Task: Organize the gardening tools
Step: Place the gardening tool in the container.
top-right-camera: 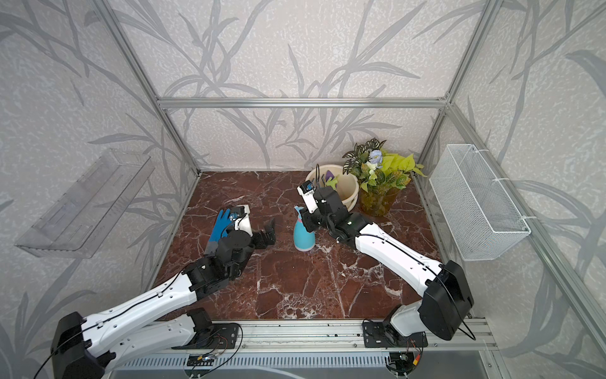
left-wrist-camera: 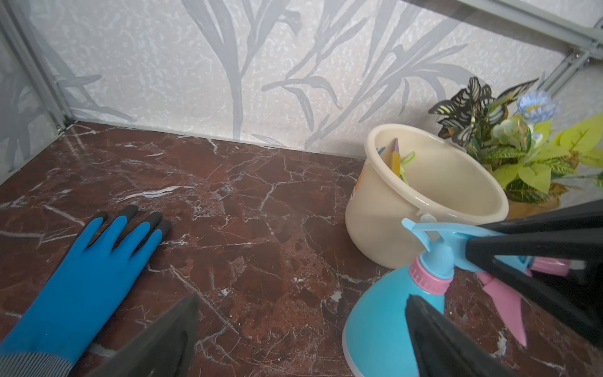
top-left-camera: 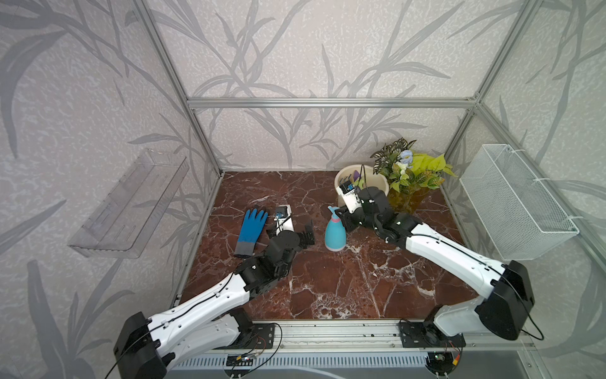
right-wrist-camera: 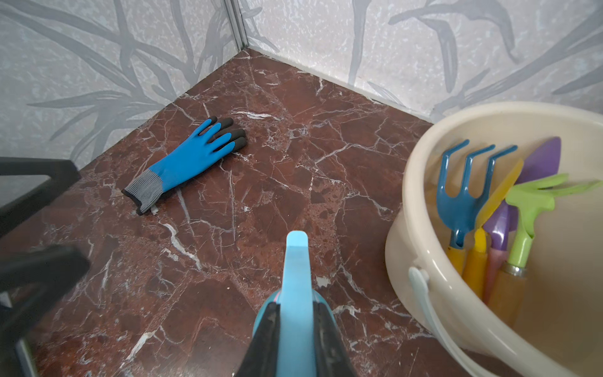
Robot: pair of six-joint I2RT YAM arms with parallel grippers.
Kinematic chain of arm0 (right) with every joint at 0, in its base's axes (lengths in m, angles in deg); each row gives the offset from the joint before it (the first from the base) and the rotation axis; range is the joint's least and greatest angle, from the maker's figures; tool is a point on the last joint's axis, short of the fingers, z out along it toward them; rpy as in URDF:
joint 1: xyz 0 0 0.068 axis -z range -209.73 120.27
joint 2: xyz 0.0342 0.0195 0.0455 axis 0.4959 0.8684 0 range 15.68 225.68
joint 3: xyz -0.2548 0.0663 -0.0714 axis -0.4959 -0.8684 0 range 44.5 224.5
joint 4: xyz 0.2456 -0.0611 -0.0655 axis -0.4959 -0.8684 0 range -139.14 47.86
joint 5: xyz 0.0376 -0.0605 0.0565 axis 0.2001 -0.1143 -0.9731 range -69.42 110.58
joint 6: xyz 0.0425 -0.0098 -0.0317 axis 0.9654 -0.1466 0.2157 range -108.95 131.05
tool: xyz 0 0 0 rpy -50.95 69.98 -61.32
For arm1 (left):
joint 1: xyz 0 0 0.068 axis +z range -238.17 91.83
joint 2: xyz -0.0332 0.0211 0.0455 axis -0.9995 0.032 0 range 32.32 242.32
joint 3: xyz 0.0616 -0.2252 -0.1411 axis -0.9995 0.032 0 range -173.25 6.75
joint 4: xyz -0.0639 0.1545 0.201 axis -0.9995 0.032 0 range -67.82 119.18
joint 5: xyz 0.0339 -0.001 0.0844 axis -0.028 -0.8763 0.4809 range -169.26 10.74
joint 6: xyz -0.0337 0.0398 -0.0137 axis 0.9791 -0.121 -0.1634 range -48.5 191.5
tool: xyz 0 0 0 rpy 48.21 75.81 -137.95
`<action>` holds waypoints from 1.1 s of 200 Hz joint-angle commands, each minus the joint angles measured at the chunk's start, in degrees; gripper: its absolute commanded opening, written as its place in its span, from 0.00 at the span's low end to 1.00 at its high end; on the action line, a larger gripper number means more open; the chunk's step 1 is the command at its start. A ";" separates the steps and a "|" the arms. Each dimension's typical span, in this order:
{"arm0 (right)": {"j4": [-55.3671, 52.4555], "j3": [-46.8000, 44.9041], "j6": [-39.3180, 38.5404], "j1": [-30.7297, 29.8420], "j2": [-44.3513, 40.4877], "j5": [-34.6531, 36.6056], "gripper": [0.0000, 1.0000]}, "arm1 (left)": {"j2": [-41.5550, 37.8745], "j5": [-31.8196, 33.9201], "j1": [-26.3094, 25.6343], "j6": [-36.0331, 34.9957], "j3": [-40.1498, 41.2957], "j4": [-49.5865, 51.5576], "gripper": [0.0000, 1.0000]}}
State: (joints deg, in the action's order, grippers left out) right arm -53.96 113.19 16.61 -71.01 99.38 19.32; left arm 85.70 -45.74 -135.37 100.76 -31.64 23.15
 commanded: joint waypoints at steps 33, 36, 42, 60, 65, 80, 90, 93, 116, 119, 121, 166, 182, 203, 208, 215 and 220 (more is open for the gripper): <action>10.62 5.54 -4.10 -1.58 7.12 1.77 0.00 | -5.45 -2.68 3.58 5.37 3.49 5.83 1.00; 10.93 5.64 -4.19 -1.68 7.43 1.83 0.00 | -5.55 -2.87 3.67 5.37 3.66 5.77 1.00; 11.57 5.76 -4.45 -1.93 8.06 2.15 0.00 | -5.82 -3.13 3.86 5.37 3.83 5.74 1.00; 13.08 6.03 -5.34 -2.79 9.74 3.21 0.00 | -6.06 -3.53 4.44 5.46 3.99 6.18 1.00; 13.52 6.02 -5.45 -2.89 10.17 3.34 0.00 | -6.08 -3.80 4.60 5.40 3.89 6.15 1.00; 14.61 5.95 -5.39 -3.10 11.23 3.45 0.00 | -5.99 -4.41 5.09 5.26 3.78 6.06 1.00; 15.27 5.87 -5.39 -3.25 11.76 3.61 0.00 | -5.83 -4.91 5.58 5.20 3.57 6.06 1.00; 15.51 5.78 -5.46 -3.28 11.83 3.63 0.00 | -5.84 -5.17 5.72 5.20 3.51 6.06 1.00; 17.30 4.89 -5.65 -3.43 12.39 3.83 0.00 | -5.53 -6.11 6.45 5.03 3.19 5.88 1.00; 17.42 4.76 -5.73 -3.48 12.47 3.77 0.00 | -5.51 -6.28 6.54 5.02 3.23 5.81 1.00; 17.52 4.67 -5.74 -3.49 12.45 3.73 0.00 | -5.49 -6.36 6.58 4.98 3.23 5.80 1.00; 19.68 3.65 -5.83 -3.54 13.59 3.90 0.00 | -5.37 -7.33 6.96 5.75 3.99 5.44 1.00; 19.80 3.80 -5.65 -3.55 15.30 3.98 0.00 | -5.57 -7.49 7.06 5.73 4.15 5.27 1.00; 20.23 3.75 -5.48 -3.55 15.79 4.31 0.00 | -5.57 -7.68 7.23 5.58 3.99 5.31 1.00; 20.35 3.66 -5.32 -3.55 15.96 4.25 0.00 | -5.49 -7.73 7.29 5.47 3.88 5.39 1.00; 20.38 3.59 -5.22 -3.54 16.12 4.25 0.00 | -5.46 -7.78 7.32 5.40 3.82 5.36 1.00; 20.43 3.56 -5.15 -3.55 16.24 4.25 0.00 | -5.44 -7.92 7.34 5.37 3.80 5.36 1.00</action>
State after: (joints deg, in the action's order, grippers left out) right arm -35.95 117.21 11.39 -74.31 115.05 22.95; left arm 80.42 -53.02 -128.46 106.07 -27.95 28.20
